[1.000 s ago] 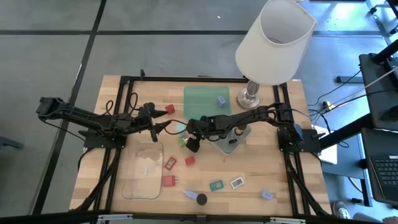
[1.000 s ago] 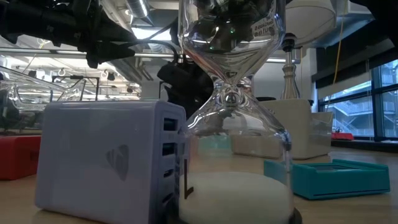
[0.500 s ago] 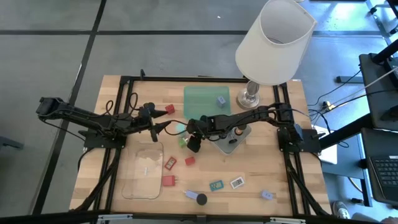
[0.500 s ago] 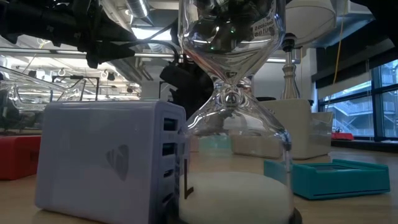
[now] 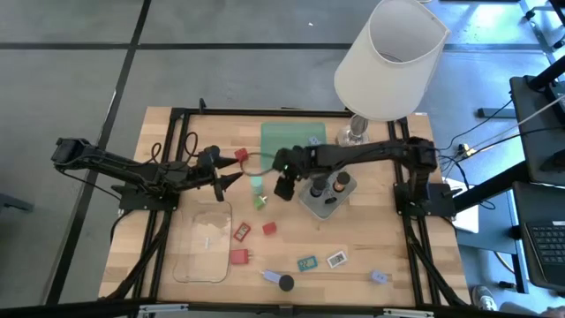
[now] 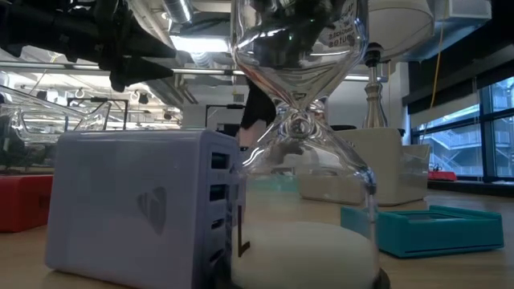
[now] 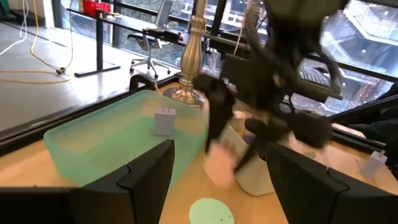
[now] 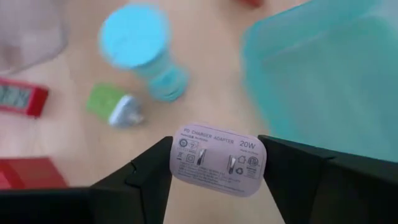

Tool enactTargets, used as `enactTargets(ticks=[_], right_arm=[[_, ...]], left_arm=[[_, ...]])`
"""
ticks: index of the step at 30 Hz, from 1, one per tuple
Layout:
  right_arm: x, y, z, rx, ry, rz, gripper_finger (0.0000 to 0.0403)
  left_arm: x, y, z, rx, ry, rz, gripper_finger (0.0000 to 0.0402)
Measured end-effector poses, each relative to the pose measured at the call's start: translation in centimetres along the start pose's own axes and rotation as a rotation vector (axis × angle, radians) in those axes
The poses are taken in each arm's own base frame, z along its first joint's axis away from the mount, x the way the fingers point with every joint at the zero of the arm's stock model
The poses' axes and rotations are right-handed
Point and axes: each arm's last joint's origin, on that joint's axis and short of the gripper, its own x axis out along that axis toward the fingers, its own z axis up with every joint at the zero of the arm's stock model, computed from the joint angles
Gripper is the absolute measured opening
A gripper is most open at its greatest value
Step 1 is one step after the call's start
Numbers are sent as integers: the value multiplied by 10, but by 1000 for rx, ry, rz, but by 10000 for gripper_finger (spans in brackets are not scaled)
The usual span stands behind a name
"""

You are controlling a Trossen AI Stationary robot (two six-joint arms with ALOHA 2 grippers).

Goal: Pick & Place Office items
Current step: Put the light pink charger adapter into the green bin

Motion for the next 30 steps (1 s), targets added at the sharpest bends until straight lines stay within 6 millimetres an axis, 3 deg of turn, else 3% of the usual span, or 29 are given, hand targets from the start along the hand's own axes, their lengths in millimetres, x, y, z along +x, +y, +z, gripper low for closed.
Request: enactTargets(ticks=[6, 11, 17, 30], right_arm=[[-20, -42, 15, 69, -50, -77, 211], [-14, -71, 13, 127, -35, -144, 211], [-1, -98, -4, 196, 4, -228, 211], [26, -110, -42, 267, 18, -240, 211]], left_arm=[[0, 0, 0, -11, 0, 0, 251], [0, 0, -2, -29, 14, 5, 251], [0, 1, -3, -25, 23, 8, 251], [0, 1, -3, -46, 24, 8, 251]])
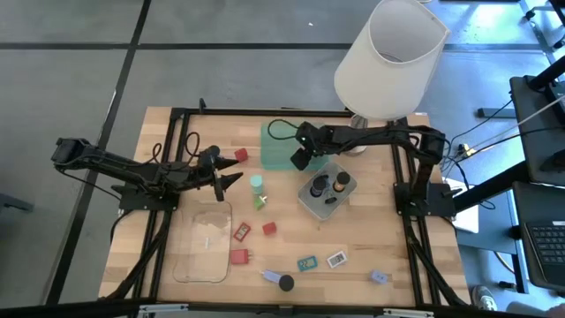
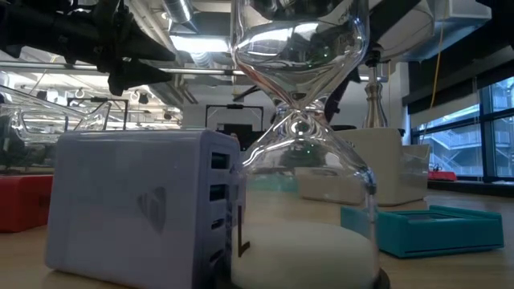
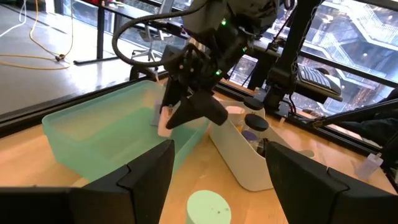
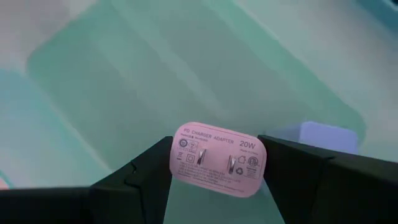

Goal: Pick & Place Office items
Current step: Put the light pink charger adapter into the green bin, then put the middle red charger adapter into the green bin

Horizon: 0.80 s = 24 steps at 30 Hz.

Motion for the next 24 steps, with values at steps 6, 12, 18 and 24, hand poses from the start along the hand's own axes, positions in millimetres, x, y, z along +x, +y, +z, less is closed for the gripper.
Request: enactTargets(ticks=[6, 12, 18, 24], right_arm=[[3, -1, -6, 15, 2, -13, 214], [3, 0, -2, 23, -31, -4, 248], [0, 2, 4, 23, -49, 3, 277], [-9, 5, 15, -1, -46, 2, 278]], left_arm=[[0, 0, 0, 0, 0, 0, 251], [0, 0, 0, 0, 0, 1, 251], [0, 0, 0, 3, 0, 0, 251], [0, 0, 0, 8, 0, 0, 251]])
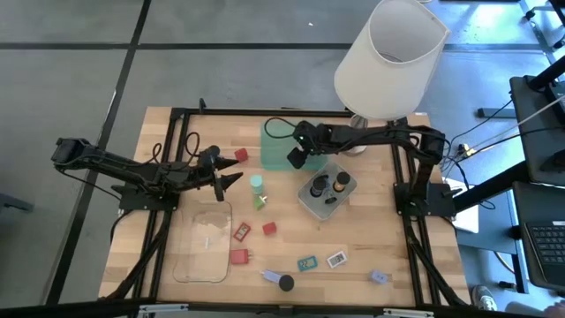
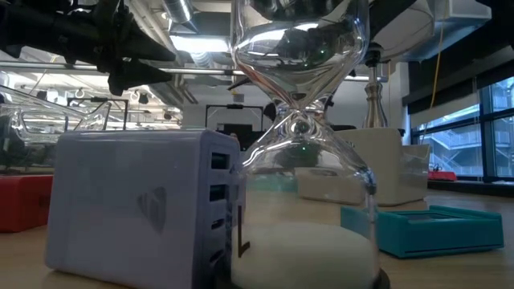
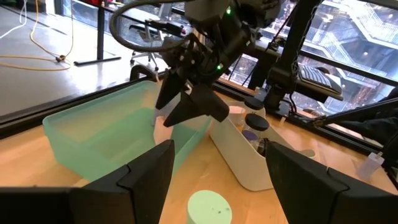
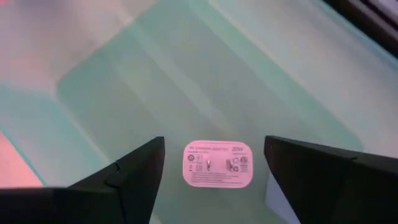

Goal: Pick & Place Office items
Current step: Put the middle red charger adapter into the green bin

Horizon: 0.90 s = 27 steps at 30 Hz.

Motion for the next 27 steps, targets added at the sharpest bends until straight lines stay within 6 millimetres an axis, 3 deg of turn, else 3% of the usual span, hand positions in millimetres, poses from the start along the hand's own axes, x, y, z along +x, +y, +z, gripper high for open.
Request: enactTargets(ticks=[4, 8, 16, 27], right_arm=[[-10, 11, 8, -46, -10, 14, 273], [-23, 39, 7, -186, -59, 73, 268], [-47, 100, -23, -647, -90, 270, 255], [-67, 153, -53, -765, -153, 507, 249]], left_arm=[[0, 0, 0, 3, 0, 0, 251], [0, 0, 0, 9, 0, 0, 251], [0, 0, 0, 8, -2, 0, 251], [0, 0, 1, 12, -10, 16, 251]])
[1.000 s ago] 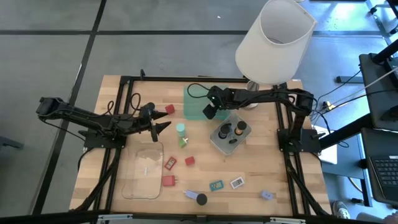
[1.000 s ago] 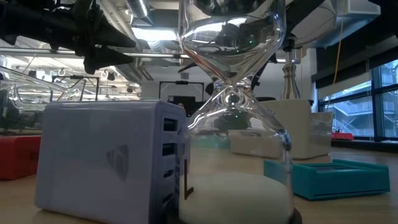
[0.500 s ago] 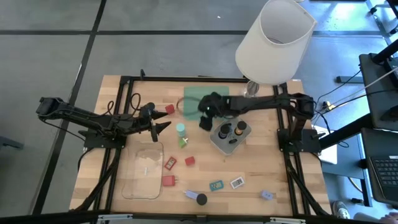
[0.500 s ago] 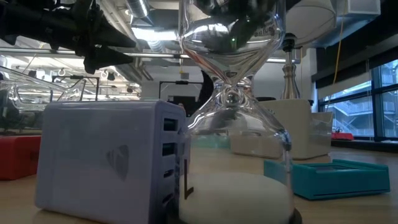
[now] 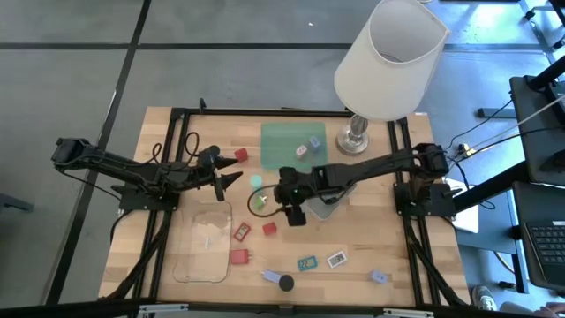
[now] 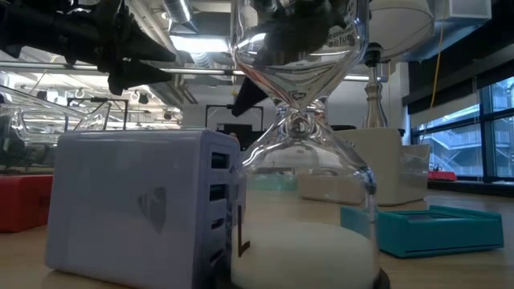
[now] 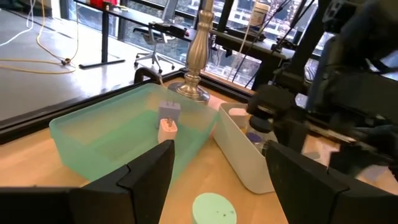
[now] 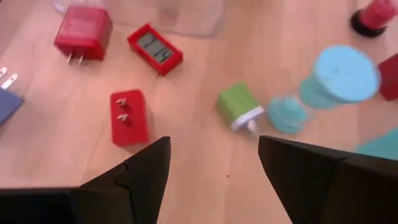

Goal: Pick & Place Office items
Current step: Put the middle red charger adapter into the green bin

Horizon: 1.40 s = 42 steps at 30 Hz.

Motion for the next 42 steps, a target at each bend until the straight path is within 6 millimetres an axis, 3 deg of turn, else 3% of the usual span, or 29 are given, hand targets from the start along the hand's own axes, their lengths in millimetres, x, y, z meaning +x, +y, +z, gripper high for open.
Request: enactTargets(ticks=[8, 14, 18, 21, 30, 42], right_arm=[[14, 25, 10, -92, -125, 45, 295], [18, 40, 15, 0, -195, 313, 328], [22, 47, 13, -43, -190, 234, 335], [29, 46, 10, -79, -175, 166, 335], [71, 46, -13, -44, -110, 227, 336], [75, 33, -16, 1, -93, 236, 329]], left_arm=[[0, 0, 1, 8, -6, -3, 251], [0, 0, 0, 10, -3, -1, 251], [0, 0, 0, 2, -5, -1, 251], [0, 0, 0, 1, -6, -2, 251], [0, 0, 0, 0, -6, -1, 251], [0, 0, 1, 1, -12, 15, 251]])
